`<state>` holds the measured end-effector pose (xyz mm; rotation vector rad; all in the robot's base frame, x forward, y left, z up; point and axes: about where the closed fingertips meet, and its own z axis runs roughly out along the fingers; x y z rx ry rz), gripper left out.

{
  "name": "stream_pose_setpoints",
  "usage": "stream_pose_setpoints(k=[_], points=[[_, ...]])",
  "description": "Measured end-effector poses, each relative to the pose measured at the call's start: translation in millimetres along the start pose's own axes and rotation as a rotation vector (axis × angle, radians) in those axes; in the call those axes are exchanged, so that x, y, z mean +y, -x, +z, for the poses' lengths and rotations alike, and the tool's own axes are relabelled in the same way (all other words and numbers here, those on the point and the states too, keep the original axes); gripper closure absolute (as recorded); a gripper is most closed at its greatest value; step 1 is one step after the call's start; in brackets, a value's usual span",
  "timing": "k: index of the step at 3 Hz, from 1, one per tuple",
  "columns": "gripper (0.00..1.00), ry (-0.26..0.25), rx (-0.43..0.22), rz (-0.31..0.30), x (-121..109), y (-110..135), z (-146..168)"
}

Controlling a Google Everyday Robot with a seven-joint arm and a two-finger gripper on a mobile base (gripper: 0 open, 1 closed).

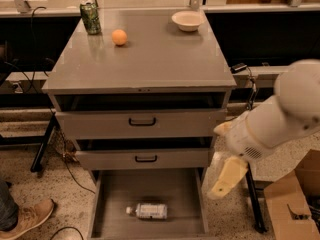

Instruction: Pick blue plastic bottle from bottom drawer and place on counter

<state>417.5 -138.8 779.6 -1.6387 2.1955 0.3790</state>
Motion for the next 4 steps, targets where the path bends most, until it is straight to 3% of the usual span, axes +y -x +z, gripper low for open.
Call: stream_pose_setpoints(k=[1,3,4], points=[[0.00,-0.033,-0.038,0.010,-8.1,4.3,20.5],[0.00,-0.025,-0.049,0.016,-7.6,2.0,27.2],[0.00,0.013,-0.087,0.006,3.4,-13.0,78.5]])
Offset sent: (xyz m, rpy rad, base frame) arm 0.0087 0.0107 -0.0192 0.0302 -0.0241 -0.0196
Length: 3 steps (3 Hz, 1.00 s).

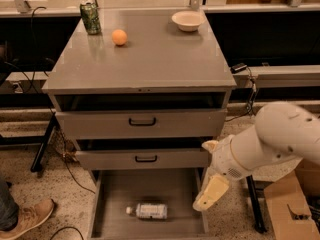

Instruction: Pick blue plastic bottle from bottom drawer and place on counter

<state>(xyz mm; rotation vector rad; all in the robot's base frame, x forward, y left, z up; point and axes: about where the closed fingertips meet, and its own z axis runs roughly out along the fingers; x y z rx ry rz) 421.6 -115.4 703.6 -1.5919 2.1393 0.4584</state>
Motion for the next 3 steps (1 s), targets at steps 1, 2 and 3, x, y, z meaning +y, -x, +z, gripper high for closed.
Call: stream_pose_setpoints(k=[1,2,3], points=[[0.00,0.036,-0.071,-0.026,7.1,-13.1,79.6],[0.00,0.049,-0.158,-0.040,-1.2,-13.3,153.4],[0.00,0.051,-0.233,0.001,-16.9,-10.2,212.1]])
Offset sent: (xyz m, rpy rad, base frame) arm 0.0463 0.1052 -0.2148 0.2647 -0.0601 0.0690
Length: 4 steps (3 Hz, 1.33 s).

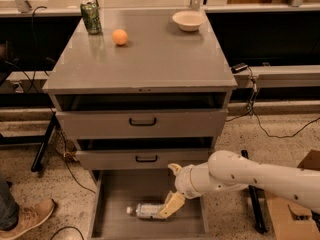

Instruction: Pick blue plastic bottle from bottom drawer and place on counter

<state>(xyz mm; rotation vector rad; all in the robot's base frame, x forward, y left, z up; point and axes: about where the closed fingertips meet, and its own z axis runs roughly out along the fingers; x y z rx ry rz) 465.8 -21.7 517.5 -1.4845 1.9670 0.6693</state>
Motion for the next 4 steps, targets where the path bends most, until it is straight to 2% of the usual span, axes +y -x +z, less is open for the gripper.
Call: stream_pose_setpoints(k=[1,2,3,4], points=[[0.00,0.014,-0.004,0.024,3.8,-12.2,14.6],[0.00,0.006,0.010,0.025,3.7,-22.3,21.3],[0.00,-0.048,0.048,0.027,-11.9,-82.3,31.2],[0.00,-0.076,0.090,0.041,-28.6,-136.1,48.4]])
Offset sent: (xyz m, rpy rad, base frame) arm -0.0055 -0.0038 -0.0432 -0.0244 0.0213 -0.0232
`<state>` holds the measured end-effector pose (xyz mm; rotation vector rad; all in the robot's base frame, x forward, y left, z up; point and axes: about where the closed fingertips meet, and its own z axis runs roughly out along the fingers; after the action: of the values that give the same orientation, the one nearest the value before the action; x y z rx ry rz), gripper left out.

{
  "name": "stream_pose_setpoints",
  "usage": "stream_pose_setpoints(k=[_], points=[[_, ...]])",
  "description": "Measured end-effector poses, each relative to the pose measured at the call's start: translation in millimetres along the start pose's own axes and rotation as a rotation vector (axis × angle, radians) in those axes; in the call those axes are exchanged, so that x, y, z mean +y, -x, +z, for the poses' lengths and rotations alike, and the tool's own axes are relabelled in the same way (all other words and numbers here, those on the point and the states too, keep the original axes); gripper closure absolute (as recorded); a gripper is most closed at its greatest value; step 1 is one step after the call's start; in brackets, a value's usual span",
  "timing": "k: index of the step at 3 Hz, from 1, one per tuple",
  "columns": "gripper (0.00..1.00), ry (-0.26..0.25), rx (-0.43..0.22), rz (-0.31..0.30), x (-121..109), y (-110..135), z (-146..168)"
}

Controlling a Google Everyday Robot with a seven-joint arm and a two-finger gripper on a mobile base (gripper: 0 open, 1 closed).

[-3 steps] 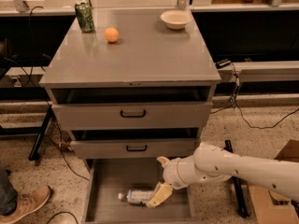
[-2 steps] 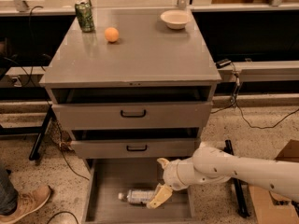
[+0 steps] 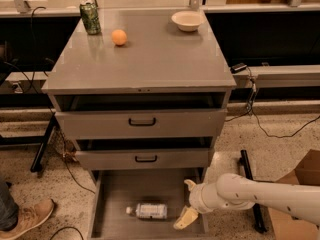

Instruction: Pick blue plastic bottle from bottom drawer and place on counter

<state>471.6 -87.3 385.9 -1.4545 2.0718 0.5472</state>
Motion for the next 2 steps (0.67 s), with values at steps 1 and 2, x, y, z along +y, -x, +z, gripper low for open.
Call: stream_pose_setpoints(k=[1,2], points=[[0.00,-0.001,0.005,0.013,-16.8,-33.2,36.3],[0.00,-0.013,-0.037,0.048,-38.3,-48.2,90.6]])
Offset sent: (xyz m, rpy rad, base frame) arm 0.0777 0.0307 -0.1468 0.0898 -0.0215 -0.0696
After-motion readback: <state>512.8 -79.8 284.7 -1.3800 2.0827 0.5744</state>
